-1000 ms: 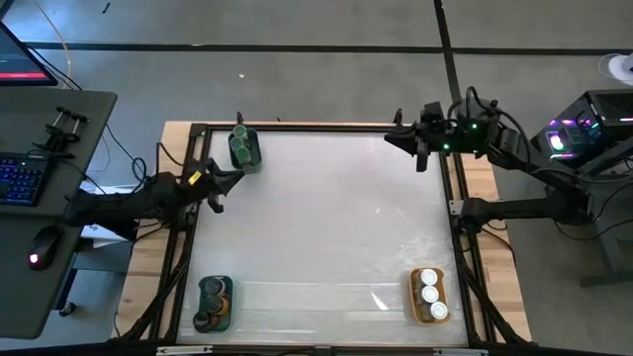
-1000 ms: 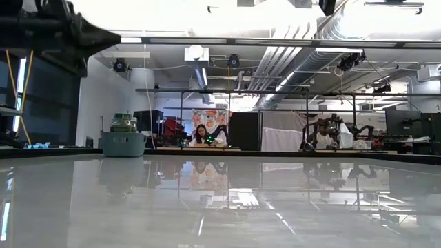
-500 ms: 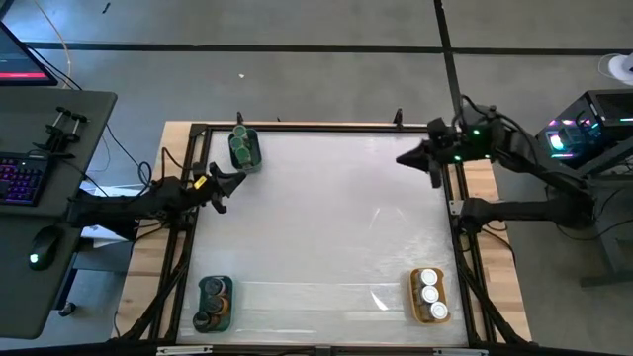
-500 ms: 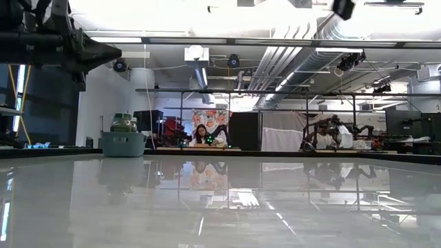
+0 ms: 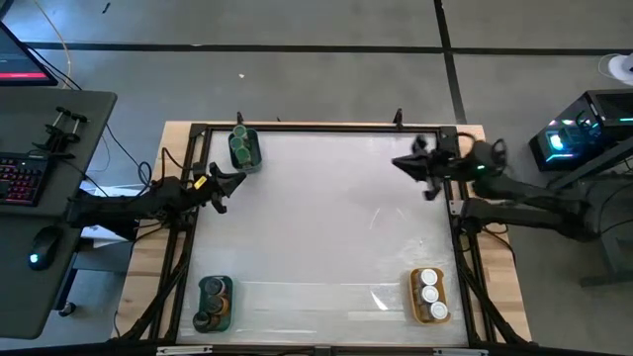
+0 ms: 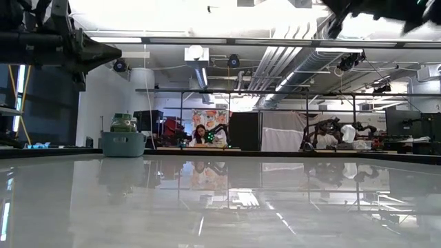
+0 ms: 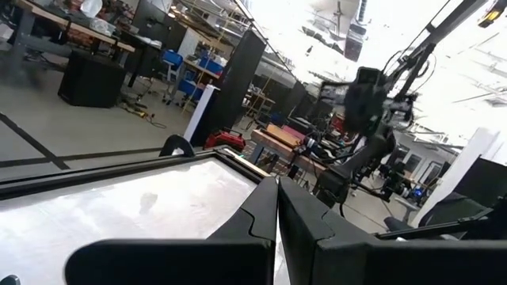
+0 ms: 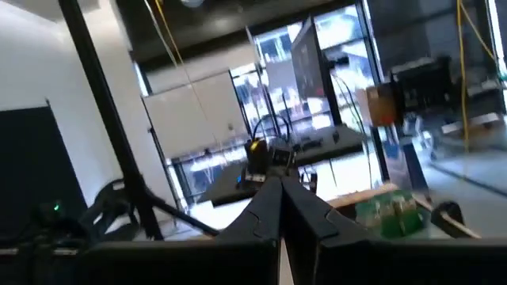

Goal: Sort spices by type
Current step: Return to Home Position

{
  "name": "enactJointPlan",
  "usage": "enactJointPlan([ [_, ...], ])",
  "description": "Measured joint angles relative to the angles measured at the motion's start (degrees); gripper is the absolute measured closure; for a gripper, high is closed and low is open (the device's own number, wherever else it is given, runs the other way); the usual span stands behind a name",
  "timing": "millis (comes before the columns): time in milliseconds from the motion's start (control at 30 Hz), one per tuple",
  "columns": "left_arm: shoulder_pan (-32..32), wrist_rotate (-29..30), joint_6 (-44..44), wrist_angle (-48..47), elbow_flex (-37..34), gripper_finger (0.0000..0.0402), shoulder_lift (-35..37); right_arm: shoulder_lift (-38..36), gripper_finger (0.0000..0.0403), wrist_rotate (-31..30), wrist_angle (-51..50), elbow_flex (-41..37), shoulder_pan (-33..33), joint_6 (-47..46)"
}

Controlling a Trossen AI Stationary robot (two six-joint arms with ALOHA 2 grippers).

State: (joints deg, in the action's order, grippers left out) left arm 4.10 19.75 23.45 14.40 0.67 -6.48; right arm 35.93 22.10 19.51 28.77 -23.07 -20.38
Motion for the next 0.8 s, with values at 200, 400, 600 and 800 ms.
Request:
enactJointPlan([
  [200,0.0,0.0,0.1,0.0,0.0,0.0401,0.0,10.1,0.0403,3.7,23.3,-9.2,1.1,-3.0],
  [400,0.0,0.0,0.0,0.0,0.0,0.0401,0.0,8.8,0.0403,1.4,23.5,-15.0,4.8,-2.9],
  [600,0.0,-0.1,0.0,0.0,0.0,0.0401,0.0,-2.7,0.0403,-3.8,23.2,-23.0,8.4,-8.1],
  [800,0.0,0.0,0.0,0.0,0.0,0.0401,0.0,-13.8,0.0403,-5.1,13.7,-25.0,11.1,-4.8],
])
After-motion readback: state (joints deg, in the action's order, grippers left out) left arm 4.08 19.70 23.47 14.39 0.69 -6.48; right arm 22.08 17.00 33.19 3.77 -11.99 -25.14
